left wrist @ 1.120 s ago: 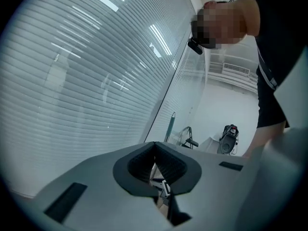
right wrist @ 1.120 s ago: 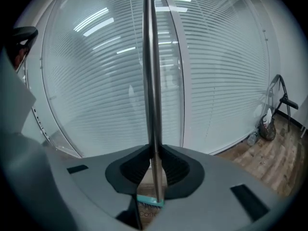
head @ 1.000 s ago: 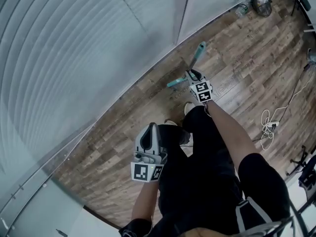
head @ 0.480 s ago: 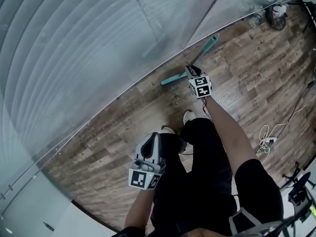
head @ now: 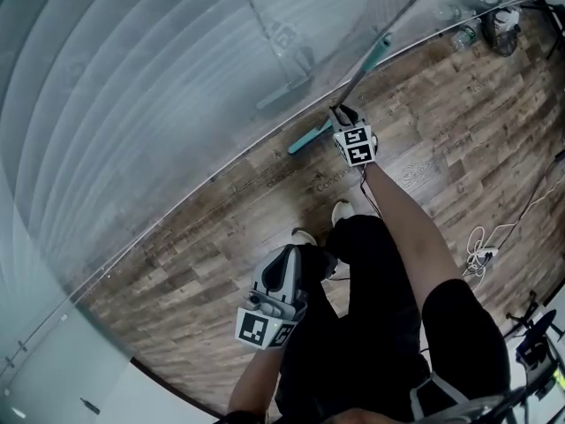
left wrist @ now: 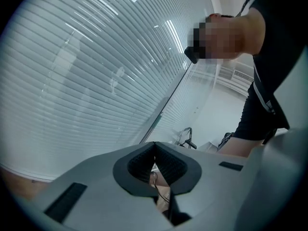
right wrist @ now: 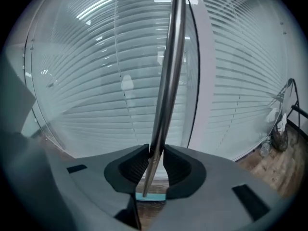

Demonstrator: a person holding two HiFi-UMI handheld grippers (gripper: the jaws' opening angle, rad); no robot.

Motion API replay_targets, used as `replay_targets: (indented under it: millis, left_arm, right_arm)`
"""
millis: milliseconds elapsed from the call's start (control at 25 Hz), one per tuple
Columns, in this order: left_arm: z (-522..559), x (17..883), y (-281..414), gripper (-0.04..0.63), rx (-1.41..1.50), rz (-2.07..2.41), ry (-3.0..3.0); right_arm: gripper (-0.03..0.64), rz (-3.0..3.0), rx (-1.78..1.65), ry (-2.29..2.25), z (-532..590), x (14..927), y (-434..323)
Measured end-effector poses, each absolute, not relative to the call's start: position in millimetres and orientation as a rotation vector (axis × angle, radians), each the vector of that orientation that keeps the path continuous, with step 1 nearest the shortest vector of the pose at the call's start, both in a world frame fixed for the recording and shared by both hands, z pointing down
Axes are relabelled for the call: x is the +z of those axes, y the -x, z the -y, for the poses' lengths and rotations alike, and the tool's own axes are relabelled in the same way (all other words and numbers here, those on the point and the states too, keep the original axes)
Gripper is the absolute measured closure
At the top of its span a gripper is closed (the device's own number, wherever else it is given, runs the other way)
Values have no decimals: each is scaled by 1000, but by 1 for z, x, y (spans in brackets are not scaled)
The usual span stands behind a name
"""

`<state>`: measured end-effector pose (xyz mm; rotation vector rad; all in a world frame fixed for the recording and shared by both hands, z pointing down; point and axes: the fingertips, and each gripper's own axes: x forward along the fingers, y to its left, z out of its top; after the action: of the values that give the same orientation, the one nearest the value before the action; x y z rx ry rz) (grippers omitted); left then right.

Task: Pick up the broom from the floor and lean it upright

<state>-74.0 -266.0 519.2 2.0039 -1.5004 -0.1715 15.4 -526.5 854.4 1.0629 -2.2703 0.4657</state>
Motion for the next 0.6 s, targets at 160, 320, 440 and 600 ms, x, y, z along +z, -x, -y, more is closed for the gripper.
replay_targets:
  millis: [160,320,440,600]
  left_arm:
    - [263,522,73,577,-177,1494,-1994]
    - [255,532,71,577,-150,1475,-1993]
    - [257,531,71,577,-158,1483,-1987]
    - [252,534,74,577,-144,1481,-1997]
  right_arm:
    - [512,2269,434,-1074,527,855,-16]
    - [515,2299,385,-1042,520,849,-13]
    - [515,2315,346,-1013,516,846,-6]
    - [514,2286,365,-1043,523,848,-3]
